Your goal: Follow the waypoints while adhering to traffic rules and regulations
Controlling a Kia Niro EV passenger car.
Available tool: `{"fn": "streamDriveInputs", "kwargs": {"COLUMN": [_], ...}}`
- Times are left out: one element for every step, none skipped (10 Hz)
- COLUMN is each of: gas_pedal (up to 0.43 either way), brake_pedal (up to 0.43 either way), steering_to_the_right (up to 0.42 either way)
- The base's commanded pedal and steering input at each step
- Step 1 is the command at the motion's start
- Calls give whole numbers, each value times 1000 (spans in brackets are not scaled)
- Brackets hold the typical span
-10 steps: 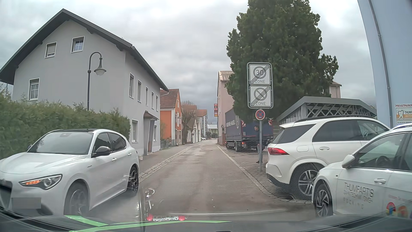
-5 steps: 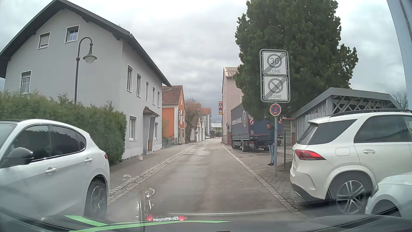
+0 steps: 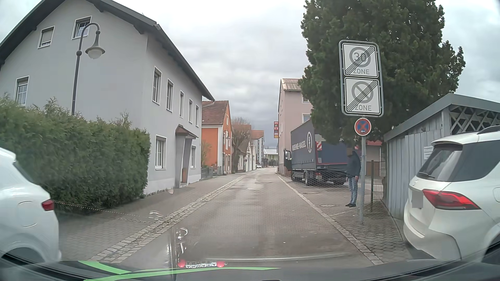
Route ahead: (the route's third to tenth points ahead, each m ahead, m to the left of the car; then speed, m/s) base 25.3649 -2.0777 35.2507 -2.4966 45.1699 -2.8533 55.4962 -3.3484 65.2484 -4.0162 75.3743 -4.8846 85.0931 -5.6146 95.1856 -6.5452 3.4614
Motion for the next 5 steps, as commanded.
{"fn": "streamDriveInputs", "kwargs": {"gas_pedal": [110,110,118,118,130], "brake_pedal": [0,0,0,0,0], "steering_to_the_right": [-57,-53,-47,-40,-31]}}
